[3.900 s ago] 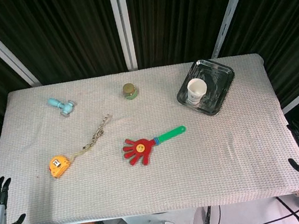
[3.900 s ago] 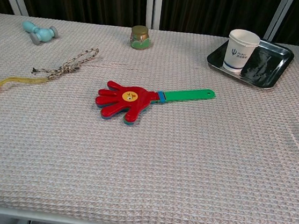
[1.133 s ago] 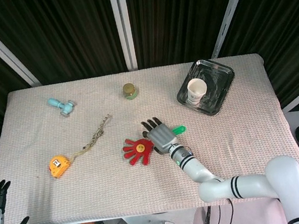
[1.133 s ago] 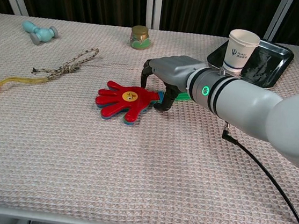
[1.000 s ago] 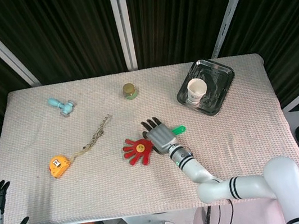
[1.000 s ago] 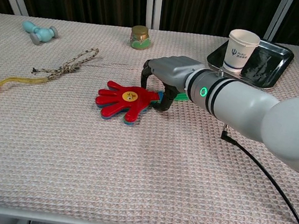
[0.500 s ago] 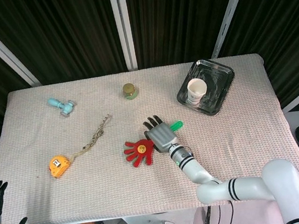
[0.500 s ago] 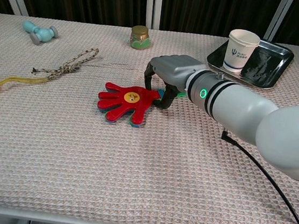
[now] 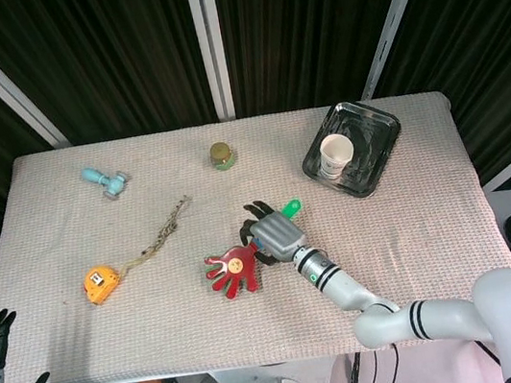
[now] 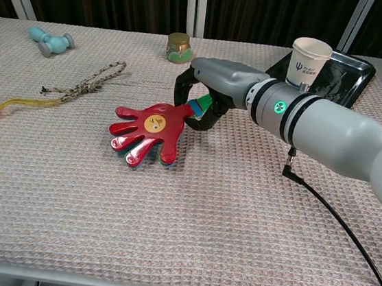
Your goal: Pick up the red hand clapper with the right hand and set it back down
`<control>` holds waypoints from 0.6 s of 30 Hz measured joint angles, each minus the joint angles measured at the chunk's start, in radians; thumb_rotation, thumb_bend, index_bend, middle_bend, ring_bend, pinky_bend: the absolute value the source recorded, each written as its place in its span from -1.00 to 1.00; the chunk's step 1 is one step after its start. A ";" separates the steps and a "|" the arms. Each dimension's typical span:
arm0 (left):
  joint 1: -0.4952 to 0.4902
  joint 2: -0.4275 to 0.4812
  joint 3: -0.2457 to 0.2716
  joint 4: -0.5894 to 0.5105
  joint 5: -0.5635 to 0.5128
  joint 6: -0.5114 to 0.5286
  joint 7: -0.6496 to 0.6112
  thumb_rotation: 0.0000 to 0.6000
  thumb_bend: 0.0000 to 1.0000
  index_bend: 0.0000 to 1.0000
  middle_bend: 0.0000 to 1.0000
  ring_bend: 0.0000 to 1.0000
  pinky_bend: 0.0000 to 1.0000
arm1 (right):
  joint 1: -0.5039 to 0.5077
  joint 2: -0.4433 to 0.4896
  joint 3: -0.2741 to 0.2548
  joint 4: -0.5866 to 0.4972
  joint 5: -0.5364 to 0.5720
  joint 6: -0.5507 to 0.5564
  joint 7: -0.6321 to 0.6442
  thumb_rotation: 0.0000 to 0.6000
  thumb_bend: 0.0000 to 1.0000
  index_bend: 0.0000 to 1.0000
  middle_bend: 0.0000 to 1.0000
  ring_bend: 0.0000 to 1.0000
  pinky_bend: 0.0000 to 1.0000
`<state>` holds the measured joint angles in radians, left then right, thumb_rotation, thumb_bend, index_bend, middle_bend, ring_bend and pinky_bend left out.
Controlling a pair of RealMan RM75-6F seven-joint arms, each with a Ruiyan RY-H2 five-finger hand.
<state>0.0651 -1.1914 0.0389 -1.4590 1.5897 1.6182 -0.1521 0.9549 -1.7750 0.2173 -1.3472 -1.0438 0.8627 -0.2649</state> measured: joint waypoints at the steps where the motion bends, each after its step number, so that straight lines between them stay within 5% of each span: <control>1: 0.000 0.001 0.000 -0.002 0.001 0.000 0.001 1.00 -0.95 -0.90 -0.94 -1.00 -0.97 | -0.011 0.011 0.000 -0.007 -0.044 0.004 0.051 1.00 -0.34 0.76 -0.16 -0.54 -0.25; 4: 0.000 0.002 0.001 -0.009 0.001 -0.001 0.005 1.00 -0.95 -0.90 -0.94 -1.00 -0.97 | -0.043 0.032 0.001 -0.020 -0.136 0.033 0.165 1.00 -0.33 0.80 -0.07 -0.34 0.13; 8: 0.000 0.004 0.001 -0.019 0.001 -0.004 0.010 1.00 -0.95 -0.90 -0.94 -1.00 -0.97 | -0.082 0.054 0.008 -0.038 -0.187 0.074 0.287 1.00 -0.33 0.83 0.04 -0.14 0.39; 18: -0.006 0.004 -0.003 -0.024 0.001 -0.010 0.011 1.00 -0.95 -0.90 -0.94 -1.00 -0.97 | -0.157 0.085 0.070 -0.119 -0.156 0.117 0.515 1.00 -0.33 0.83 0.28 0.23 0.77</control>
<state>0.0592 -1.1874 0.0357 -1.4833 1.5909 1.6086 -0.1406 0.7977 -1.6904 0.2869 -1.4660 -1.2000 0.9793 0.2501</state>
